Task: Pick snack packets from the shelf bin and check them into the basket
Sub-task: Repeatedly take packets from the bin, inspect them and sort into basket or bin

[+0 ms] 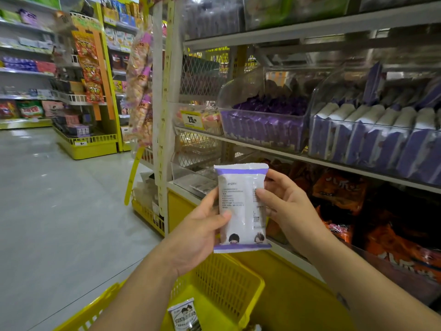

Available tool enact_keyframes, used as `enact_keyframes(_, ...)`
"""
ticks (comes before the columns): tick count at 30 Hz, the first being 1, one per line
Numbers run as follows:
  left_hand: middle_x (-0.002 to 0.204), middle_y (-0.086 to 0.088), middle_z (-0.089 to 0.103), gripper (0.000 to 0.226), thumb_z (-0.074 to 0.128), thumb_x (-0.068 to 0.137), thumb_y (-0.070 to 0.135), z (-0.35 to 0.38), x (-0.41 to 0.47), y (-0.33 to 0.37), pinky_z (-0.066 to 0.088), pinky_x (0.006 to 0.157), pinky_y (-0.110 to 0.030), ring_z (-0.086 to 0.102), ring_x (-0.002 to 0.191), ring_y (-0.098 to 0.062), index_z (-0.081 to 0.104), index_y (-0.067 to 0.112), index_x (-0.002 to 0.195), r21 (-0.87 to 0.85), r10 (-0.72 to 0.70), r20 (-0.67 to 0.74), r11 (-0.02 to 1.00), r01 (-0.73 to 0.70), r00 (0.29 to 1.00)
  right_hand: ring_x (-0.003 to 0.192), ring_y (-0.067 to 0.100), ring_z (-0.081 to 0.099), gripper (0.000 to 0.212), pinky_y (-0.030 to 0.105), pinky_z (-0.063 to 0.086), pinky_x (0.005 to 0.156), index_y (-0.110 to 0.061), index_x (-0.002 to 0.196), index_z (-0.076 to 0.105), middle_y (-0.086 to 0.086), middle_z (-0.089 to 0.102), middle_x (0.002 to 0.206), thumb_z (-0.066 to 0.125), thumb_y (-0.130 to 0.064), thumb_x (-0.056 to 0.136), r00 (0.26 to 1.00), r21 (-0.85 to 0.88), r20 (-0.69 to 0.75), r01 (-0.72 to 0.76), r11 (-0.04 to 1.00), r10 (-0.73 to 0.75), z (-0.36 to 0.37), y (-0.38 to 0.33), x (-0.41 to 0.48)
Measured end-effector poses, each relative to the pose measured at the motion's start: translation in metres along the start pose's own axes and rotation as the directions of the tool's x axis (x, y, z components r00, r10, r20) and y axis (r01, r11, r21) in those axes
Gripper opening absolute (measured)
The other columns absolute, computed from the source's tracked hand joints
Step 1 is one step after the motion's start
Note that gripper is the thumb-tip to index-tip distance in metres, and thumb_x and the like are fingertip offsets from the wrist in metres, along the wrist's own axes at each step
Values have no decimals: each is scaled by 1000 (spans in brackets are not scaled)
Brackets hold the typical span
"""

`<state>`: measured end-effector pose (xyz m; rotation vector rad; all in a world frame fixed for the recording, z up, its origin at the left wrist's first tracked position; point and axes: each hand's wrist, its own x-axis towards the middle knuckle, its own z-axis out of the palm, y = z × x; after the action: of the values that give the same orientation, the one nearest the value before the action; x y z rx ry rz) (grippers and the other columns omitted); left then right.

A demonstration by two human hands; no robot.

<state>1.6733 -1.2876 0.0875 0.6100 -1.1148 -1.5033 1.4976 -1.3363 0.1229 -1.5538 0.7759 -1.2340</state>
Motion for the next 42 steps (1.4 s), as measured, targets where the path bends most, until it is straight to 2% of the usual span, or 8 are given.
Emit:
enact_keyframes(8, 122, -9, 68, 62, 48, 97, 6, -2, 4, -4, 57, 80, -49, 65, 113, -28, 44, 63, 121, 43, 75, -94, 997, -72, 993, 106, 16, 67, 62, 40, 59, 79, -59, 127, 40, -5, 66, 118, 66, -21, 86, 976, 9, 217, 18, 1000, -19, -3, -3, -4)
enact_keyframes(12, 110, -3, 73, 48, 53, 94, 12, 0, 6, -7, 60, 74, -41, 70, 103, -25, 51, 47, 126, 124, 143, -239, 985, -116, 960, 110, 28, 65, 76, 45, 58, 77, -61, 128, 29, 4, 66, 124, 63, -7, 88, 890, 84, 446, -147, 986, 94, -10, -9, -3)
enact_keyframes(16, 115, 14, 70, 43, 52, 99, 18, 0, 5, -7, 56, 90, -45, 69, 105, -15, 47, 37, 137, 382, 162, -259, 923, -53, 952, 105, 27, 68, 59, 42, 59, 74, -35, 131, 44, 7, 69, 118, 65, -10, 82, 907, 89, 393, -201, 976, 151, -10, -6, -4)
enact_keyframes(19, 122, 23, 65, 47, 57, 97, 21, 1, 2, -5, 52, 96, -38, 65, 110, -9, 43, 53, 128, 491, 77, -151, 871, 7, 986, 102, 25, 69, 52, 36, 59, 70, -23, 131, 48, 6, 71, 115, 64, -8, 84, 918, 105, 343, -247, 963, 198, -10, -3, -5)
enact_keyframes(26, 110, 20, 71, 52, 63, 76, 40, 5, 0, -6, 56, 90, -41, 70, 96, -10, 47, 56, 123, 667, 93, -176, 743, 49, 980, 105, 7, 65, 60, 30, 58, 76, -35, 130, 44, -6, 65, 121, 71, -10, 84, 982, -288, 176, -23, 957, 76, 4, -2, -14)
enact_keyframes(32, 122, 19, 59, 85, 60, 70, 21, 8, 1, -12, 60, 77, -33, 71, 88, -4, 31, 36, 148, 703, 148, -235, 708, 63, 961, 102, 1, 65, 75, 32, 56, 85, -34, 140, 35, -11, 64, 120, 73, -7, 81, 969, -394, 247, 114, 912, -14, 14, -7, -22)
enact_keyframes(37, 110, 4, 72, 61, 53, 67, 24, 4, 3, -10, 57, 87, -47, 69, 100, -17, 57, 35, 127, 616, 211, -349, 786, 54, 913, 102, 3, 65, 73, 31, 56, 85, -39, 138, 35, -10, 64, 119, 70, -6, 84, 956, -392, 294, 139, 909, -19, 14, -10, -25)
enact_keyframes(42, 85, 1, 77, 31, 51, 72, 29, 2, 2, -9, 54, 77, -60, 67, 86, -44, 62, 31, 102, 628, 286, -407, 777, 39, 868, 106, 1, 63, 71, 29, 54, 89, -37, 139, 36, -14, 65, 120, 69, -5, 85, 939, -376, 344, 152, 914, -14, 12, -11, -27)
